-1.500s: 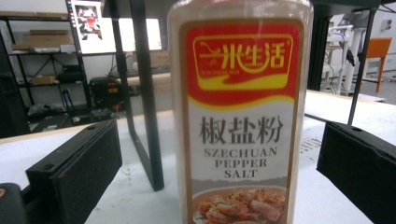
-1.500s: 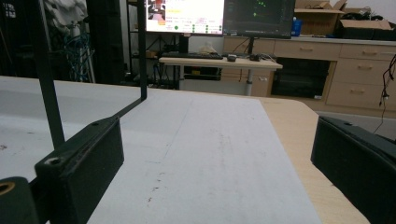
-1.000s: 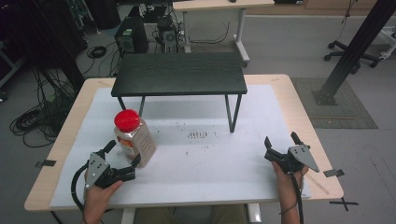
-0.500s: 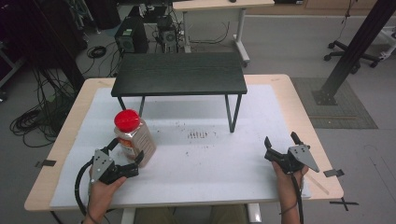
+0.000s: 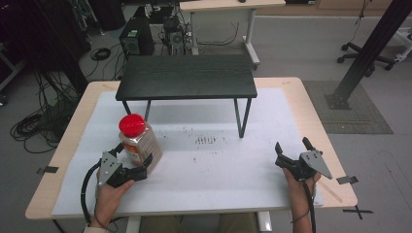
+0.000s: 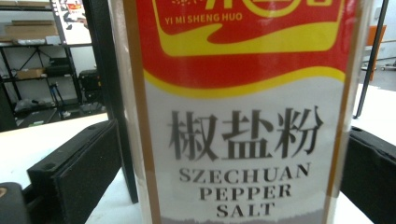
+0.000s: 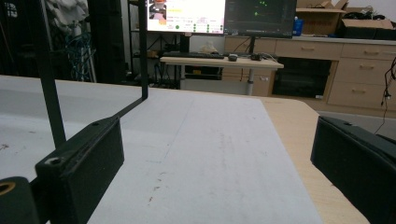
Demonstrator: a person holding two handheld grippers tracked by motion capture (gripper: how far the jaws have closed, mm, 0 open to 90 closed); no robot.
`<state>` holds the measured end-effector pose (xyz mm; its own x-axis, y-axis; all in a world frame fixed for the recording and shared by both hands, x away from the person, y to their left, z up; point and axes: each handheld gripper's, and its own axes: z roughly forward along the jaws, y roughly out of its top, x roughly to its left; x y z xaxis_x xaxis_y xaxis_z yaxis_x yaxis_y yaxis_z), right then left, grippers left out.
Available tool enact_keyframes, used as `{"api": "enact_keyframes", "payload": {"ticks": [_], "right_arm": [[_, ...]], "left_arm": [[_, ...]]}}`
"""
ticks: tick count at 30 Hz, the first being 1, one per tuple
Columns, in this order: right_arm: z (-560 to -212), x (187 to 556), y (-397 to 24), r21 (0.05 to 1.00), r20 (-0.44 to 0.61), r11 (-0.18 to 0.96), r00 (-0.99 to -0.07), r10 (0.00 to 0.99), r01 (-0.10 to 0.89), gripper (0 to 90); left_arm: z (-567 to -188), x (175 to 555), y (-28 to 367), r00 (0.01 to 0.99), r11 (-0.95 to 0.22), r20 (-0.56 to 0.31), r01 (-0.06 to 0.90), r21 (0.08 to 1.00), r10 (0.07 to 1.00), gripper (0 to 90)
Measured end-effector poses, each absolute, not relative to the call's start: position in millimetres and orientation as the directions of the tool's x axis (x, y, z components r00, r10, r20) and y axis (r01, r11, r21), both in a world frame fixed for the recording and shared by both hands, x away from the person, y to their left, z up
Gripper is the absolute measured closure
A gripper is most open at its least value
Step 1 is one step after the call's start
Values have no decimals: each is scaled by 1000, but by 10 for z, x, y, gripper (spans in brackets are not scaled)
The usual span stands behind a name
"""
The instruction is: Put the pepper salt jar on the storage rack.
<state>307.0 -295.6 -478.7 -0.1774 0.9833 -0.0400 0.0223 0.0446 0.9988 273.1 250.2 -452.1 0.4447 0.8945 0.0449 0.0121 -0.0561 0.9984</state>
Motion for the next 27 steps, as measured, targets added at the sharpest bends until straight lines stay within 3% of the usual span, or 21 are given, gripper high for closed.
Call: {"api": "enact_keyframes", "payload": {"ticks": [27], "right_arm": [[-4788,3069,-2958,999,-37,41,-178,983,19,25]], "left_arm": [[-4528,2928,2360,457,-56,48,3,998,888,21]]}}
